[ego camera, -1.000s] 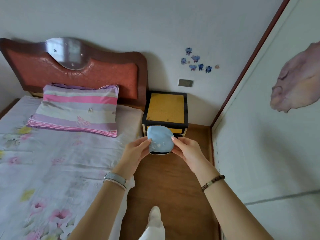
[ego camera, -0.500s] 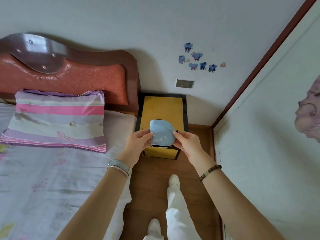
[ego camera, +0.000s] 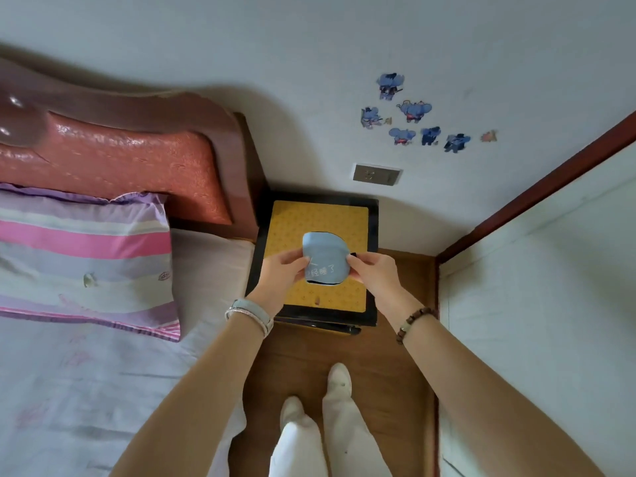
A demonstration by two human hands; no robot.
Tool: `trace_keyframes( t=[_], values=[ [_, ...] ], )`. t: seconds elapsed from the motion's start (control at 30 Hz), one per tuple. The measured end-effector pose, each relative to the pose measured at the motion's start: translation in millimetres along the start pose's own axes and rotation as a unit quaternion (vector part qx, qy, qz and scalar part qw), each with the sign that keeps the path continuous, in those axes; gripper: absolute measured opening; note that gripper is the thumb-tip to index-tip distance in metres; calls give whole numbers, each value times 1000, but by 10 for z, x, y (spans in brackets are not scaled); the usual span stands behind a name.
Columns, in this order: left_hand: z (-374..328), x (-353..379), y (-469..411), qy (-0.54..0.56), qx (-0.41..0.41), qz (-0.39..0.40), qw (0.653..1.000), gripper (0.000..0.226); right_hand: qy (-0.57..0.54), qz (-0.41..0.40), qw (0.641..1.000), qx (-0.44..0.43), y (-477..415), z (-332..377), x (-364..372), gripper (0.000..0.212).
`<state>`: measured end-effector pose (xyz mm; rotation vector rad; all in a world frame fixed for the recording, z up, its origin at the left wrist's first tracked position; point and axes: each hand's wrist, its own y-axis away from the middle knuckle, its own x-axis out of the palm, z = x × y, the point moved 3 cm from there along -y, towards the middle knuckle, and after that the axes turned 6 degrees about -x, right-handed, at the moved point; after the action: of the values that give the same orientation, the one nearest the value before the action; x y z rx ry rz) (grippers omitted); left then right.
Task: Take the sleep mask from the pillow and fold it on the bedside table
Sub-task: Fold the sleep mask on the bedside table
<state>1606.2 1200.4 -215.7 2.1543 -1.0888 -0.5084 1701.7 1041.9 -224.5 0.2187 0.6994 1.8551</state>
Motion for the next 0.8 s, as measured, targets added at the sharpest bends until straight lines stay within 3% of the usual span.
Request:
trace_keyframes(
  t=[0.47,0.8],
  values=[
    [357,161,-2099,-59,-47,-60,995,37,87,-6,996,9,-1856,-699,603,32],
    [562,148,-2498,-70,-68,-92,991,38,158,-24,987,-32,-2148,-862,764,28]
  ],
)
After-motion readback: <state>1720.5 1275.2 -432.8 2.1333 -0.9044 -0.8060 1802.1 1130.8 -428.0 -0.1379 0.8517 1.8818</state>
